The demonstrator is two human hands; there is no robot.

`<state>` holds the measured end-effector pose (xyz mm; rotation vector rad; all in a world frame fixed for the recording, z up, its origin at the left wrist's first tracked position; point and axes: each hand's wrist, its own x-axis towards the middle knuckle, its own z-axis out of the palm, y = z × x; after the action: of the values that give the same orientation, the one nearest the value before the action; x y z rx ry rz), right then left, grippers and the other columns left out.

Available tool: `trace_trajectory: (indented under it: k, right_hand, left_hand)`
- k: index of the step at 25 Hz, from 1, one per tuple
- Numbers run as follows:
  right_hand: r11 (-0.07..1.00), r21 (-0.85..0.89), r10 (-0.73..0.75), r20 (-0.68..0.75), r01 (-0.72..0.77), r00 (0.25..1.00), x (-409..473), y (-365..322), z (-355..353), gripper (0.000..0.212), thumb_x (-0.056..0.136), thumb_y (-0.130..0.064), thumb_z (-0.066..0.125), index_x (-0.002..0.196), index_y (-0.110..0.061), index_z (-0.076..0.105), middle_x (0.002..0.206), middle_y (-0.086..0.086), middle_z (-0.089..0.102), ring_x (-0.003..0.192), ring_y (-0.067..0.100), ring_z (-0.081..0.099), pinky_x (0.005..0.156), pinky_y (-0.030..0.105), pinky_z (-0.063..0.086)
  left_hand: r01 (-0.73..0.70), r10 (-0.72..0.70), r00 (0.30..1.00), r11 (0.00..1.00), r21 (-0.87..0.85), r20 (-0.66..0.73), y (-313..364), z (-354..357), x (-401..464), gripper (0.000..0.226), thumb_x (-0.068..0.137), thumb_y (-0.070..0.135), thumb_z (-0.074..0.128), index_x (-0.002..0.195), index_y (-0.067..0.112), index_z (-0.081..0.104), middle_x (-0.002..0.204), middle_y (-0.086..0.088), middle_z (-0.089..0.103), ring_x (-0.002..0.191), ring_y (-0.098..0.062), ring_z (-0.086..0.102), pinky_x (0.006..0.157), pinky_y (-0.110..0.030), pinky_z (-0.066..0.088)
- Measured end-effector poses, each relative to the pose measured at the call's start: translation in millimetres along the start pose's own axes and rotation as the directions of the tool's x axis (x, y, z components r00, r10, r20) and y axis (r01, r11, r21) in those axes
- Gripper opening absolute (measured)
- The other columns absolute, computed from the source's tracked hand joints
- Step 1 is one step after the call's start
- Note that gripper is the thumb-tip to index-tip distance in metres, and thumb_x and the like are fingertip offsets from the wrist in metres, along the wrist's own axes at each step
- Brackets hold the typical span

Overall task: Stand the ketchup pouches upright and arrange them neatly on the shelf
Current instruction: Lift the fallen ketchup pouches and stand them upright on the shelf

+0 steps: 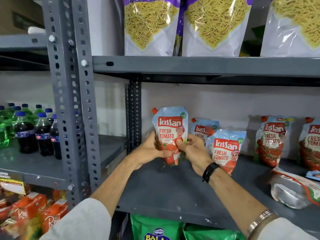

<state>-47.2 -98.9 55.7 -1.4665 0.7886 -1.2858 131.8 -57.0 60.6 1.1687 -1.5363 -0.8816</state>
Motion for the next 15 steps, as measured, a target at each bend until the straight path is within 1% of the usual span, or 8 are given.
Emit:
trace_trajectory:
  k: [2,4,6,8,10,12,15]
  right_hand:
    - [0.999,-0.040,-0.004,0.006,0.004,1.000,-3,8,3,0.026,0.095,-0.006,0.064,0.120,-0.012,0.067,0.111,0.004,0.077,0.102,0.016,0.073,0.087,0.036,0.061]
    - [0.996,-0.092,0.006,-0.008,-0.006,1.000,-5,20,3,0.025,0.096,-0.004,0.063,0.119,-0.009,0.067,0.110,0.004,0.076,0.102,0.015,0.072,0.085,0.033,0.060]
    - [0.991,-0.128,0.036,-0.013,-0.037,0.999,-7,35,3,0.022,0.096,-0.002,0.061,0.116,-0.008,0.069,0.113,0.008,0.076,0.105,0.019,0.072,0.090,0.037,0.060]
    - [0.988,-0.142,0.060,0.004,-0.059,0.998,-11,44,3,0.020,0.098,-0.003,0.059,0.107,-0.016,0.070,0.114,0.008,0.076,0.106,0.020,0.071,0.091,0.037,0.059]
    - [0.989,-0.139,0.061,0.012,-0.059,0.998,-12,47,5,0.023,0.099,-0.004,0.057,0.101,-0.023,0.070,0.113,0.005,0.075,0.105,0.018,0.071,0.091,0.038,0.059]
    - [0.988,-0.141,0.068,0.008,-0.067,0.998,-10,48,6,0.021,0.100,-0.005,0.057,0.104,-0.021,0.070,0.115,0.005,0.075,0.105,0.016,0.071,0.094,0.039,0.059]
    - [0.982,-0.167,0.094,0.003,-0.092,0.996,-7,51,6,0.022,0.100,-0.007,0.056,0.117,-0.014,0.069,0.119,0.006,0.074,0.109,0.017,0.069,0.097,0.040,0.057]
  left_hand:
    - [-0.007,0.011,0.998,0.997,0.074,-0.059,-7,5,3,0.087,0.074,-0.004,0.084,0.142,0.025,0.039,0.133,0.002,0.061,0.126,-0.016,0.058,0.105,-0.041,0.052]
    - [-0.002,0.012,0.997,0.992,0.129,-0.080,-19,8,2,0.089,0.073,-0.006,0.083,0.142,0.025,0.036,0.130,0.003,0.061,0.124,-0.014,0.058,0.105,-0.039,0.052]
    - [0.034,-0.017,0.996,0.981,0.193,-0.089,-33,10,-1,0.091,0.072,-0.003,0.084,0.143,0.025,0.035,0.129,0.005,0.062,0.124,-0.014,0.058,0.105,-0.039,0.050]
    - [0.054,-0.030,0.994,0.974,0.222,-0.107,-44,14,-6,0.091,0.073,-0.003,0.083,0.145,0.023,0.034,0.128,0.006,0.061,0.124,-0.015,0.057,0.103,-0.036,0.050]
    - [0.061,-0.034,0.991,0.977,0.204,-0.133,-50,17,-7,0.090,0.075,-0.005,0.081,0.147,0.022,0.033,0.125,0.006,0.060,0.123,-0.015,0.057,0.099,-0.033,0.050]
    - [0.075,-0.051,0.989,0.981,0.181,-0.136,-52,18,-6,0.088,0.076,-0.006,0.080,0.146,0.021,0.033,0.123,0.007,0.059,0.123,-0.015,0.056,0.095,-0.031,0.049]
    - [0.087,-0.068,0.991,0.982,0.165,-0.117,-53,18,-5,0.086,0.079,-0.005,0.078,0.146,0.021,0.031,0.124,0.008,0.058,0.123,-0.014,0.055,0.092,-0.026,0.046]
